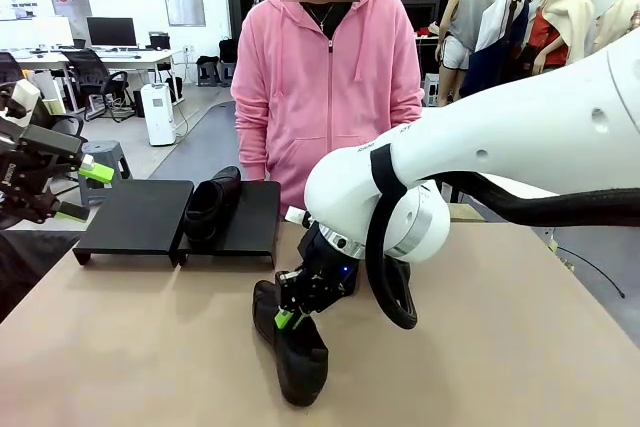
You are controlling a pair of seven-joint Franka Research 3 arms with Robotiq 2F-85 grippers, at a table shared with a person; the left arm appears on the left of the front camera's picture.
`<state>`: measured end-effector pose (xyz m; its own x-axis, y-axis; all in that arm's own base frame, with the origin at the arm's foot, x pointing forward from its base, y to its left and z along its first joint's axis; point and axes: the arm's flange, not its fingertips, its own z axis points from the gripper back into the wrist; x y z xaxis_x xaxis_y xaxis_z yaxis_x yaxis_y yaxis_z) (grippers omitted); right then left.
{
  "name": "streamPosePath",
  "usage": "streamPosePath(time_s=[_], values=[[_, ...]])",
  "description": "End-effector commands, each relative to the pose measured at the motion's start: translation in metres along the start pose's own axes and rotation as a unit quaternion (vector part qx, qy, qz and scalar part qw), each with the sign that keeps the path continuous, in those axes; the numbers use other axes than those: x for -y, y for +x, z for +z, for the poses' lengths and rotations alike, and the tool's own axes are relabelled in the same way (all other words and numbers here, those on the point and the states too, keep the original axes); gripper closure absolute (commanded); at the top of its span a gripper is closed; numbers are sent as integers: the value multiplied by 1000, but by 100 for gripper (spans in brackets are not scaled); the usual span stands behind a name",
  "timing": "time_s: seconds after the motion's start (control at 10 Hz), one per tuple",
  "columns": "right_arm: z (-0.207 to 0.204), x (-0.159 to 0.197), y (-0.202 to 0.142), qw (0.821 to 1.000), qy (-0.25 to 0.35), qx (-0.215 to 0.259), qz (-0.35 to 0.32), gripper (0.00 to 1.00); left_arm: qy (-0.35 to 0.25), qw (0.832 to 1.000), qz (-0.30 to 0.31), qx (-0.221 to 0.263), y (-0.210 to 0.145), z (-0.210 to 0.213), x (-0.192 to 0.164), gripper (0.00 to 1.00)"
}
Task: Organize the shoes by placing them on the stand.
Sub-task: Pick up one Shoe and place it in the middle of the table.
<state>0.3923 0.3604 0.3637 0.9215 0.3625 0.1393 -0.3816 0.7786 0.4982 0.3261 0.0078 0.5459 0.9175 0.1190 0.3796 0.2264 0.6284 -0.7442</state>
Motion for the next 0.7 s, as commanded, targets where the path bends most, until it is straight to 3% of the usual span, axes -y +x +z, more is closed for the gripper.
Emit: streamPosePath(time_s=[0.0, 0.3, 0.6], values=[[-2, 2, -1, 1000, 16, 22, 2, 0, -2, 1000, -5, -2, 0, 3, -1, 0], [26, 5, -5, 998, 55, 7, 6, 0, -2, 1000, -5, -2, 0, 3, -1, 0], [139, 21, -42, 994, 106, 4, 15, 0, -2, 1000, -5, -2, 0, 3, -1, 0]])
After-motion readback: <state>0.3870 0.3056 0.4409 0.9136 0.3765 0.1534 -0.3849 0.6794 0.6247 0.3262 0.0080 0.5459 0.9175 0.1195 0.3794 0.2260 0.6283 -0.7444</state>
